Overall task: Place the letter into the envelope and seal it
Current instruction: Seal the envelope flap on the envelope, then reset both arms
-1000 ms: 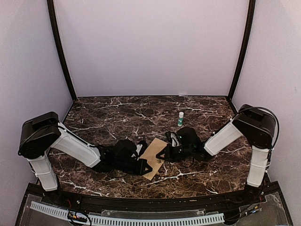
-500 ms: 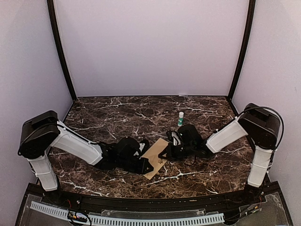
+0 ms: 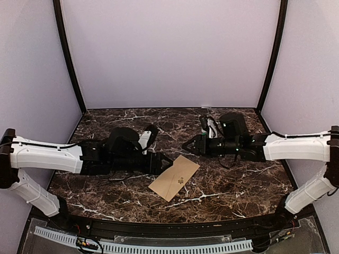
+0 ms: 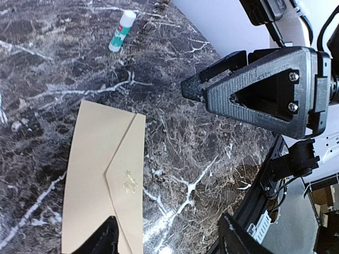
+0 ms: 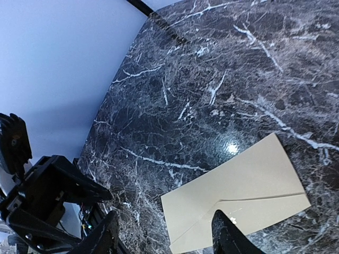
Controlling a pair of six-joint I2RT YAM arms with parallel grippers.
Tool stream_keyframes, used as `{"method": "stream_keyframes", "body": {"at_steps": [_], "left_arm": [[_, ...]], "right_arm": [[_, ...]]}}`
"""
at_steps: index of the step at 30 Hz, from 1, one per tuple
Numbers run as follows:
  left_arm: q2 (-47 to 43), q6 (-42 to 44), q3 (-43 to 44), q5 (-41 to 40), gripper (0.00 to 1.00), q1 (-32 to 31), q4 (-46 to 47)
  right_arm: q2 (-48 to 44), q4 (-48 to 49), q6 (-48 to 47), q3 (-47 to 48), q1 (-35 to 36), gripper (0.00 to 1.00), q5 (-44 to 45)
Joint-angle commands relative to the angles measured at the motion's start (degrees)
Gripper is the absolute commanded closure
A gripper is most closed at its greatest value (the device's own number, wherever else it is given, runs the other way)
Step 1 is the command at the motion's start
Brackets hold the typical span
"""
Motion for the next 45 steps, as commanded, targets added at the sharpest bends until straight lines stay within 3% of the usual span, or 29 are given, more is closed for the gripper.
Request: {"method": "stream_keyframes", "body": {"at_steps": [1, 9, 17, 19, 23, 27, 32, 38, 45], "left_arm": [[-5.3, 2.1, -0.1, -3.3, 0.31, 2.1, -7.8], [-10.0, 5.5, -3.9, 2.5, 0.24, 15.7, -7.5], [-16.9, 9.9, -13.7, 7.8, 0.22, 39.7, -4.2], [-19.7, 10.0, -16.4, 9.9, 0.21, 49.6, -2.6], [-24.9, 8.7, -20.9, 13.7, 0.19, 62.9, 0.5], [-29.4, 9.3, -22.8, 5.5, 0.13, 65.9, 1.7], [-34.9, 12.1, -30.8, -5.8, 0.11, 65.9, 13.5], [-37.8, 17.2, -38.2, -8.2, 0.07, 65.9, 26.6], [-31.3, 23.7, -42.1, -5.8, 0.03, 65.9, 37.5]], "right_arm": [[-5.8, -9.0, -3.6, 0.1, -0.6, 0.38, 8.7], [-14.0, -16.2, -8.0, -4.7, -6.3, 0.09, 15.0], [-21.1, -16.7, -16.3, -13.8, -25.6, 0.02, 12.0], [-22.8, -16.3, -18.5, -15.3, -32.4, 0.02, 9.4], [-26.2, -15.3, -22.0, -16.9, -43.6, 0.02, 7.2], [-30.1, -10.7, -23.7, -18.7, -49.0, 0.01, 8.9], [-38.3, 2.3, -24.5, -25.7, -49.4, 0.01, 14.9], [-45.1, 19.2, -28.5, -37.5, -49.4, 0.01, 21.3], [-46.6, 25.9, -30.1, -41.8, -49.3, 0.01, 22.9]]}}
